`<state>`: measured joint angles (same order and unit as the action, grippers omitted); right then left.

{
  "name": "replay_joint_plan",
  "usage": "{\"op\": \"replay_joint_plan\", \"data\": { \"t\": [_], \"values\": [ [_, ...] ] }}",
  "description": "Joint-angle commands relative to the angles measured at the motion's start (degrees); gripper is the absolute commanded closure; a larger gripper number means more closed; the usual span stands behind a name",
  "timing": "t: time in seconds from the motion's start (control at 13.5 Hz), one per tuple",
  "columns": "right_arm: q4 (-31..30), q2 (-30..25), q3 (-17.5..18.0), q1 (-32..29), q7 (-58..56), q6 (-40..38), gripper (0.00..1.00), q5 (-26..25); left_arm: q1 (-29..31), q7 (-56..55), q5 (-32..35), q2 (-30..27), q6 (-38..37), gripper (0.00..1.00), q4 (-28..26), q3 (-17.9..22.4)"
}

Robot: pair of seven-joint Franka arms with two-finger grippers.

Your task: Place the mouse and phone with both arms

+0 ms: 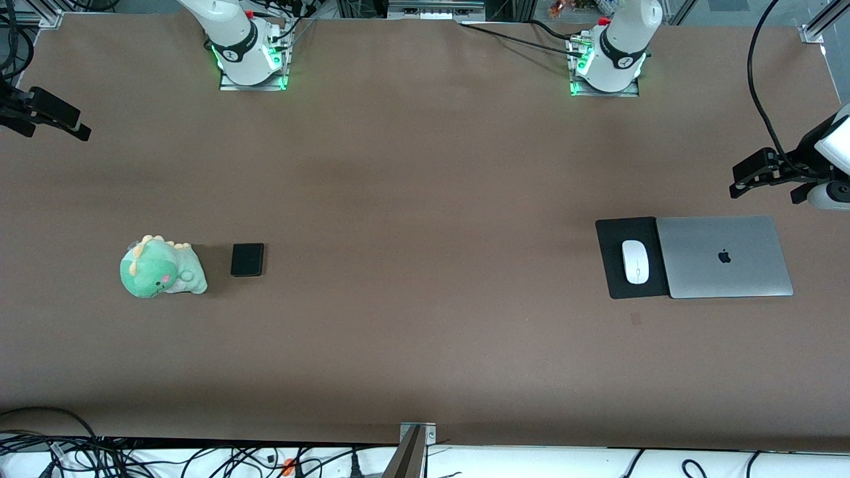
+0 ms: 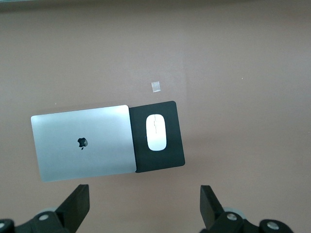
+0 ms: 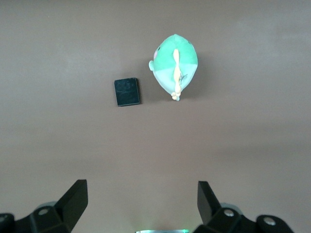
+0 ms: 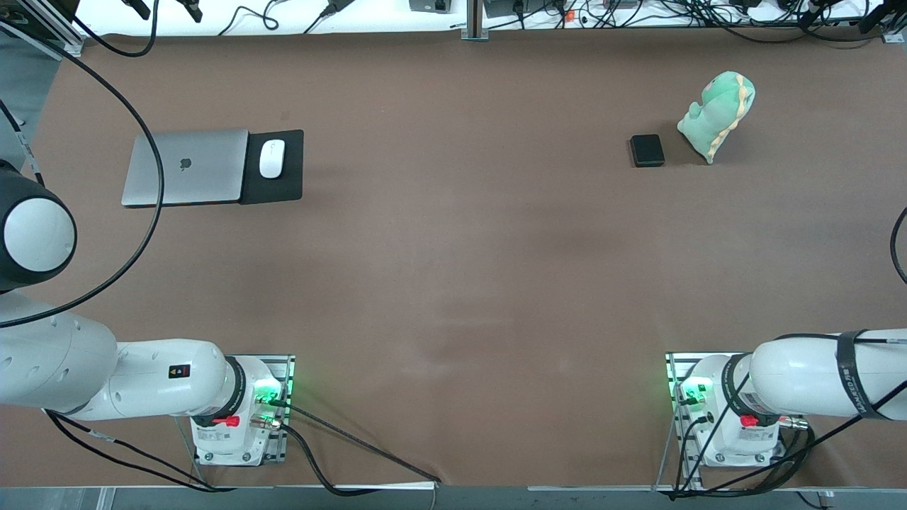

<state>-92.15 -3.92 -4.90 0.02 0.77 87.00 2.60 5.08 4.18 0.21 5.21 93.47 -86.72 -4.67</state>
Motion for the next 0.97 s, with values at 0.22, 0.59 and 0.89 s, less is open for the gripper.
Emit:
{"op": "replay_joint_plan", "data": {
  "t": [0.22,0.59,0.89],
  "values": [
    [2.24,0.41,0.94,-0.11,-0.68,-1.40,0.00,-2.77,0.02,0.92,-0.12,0.68,-0.13,0.00,1.47,-0.08],
    [2.24,-0.03,0.94,-0.11,-0.86,-1.14,0.00,-2.51,0.02,0.92,-0.12,0.68,-0.13,0.00,1.47,-0.08],
    [2.24,0.14,0.94,-0.11,-0.68,-0.78,0.00,-2.34,0.02,0.92,-0.12,0.68,-0.13,0.00,1.47,-0.08]
  ]
}}
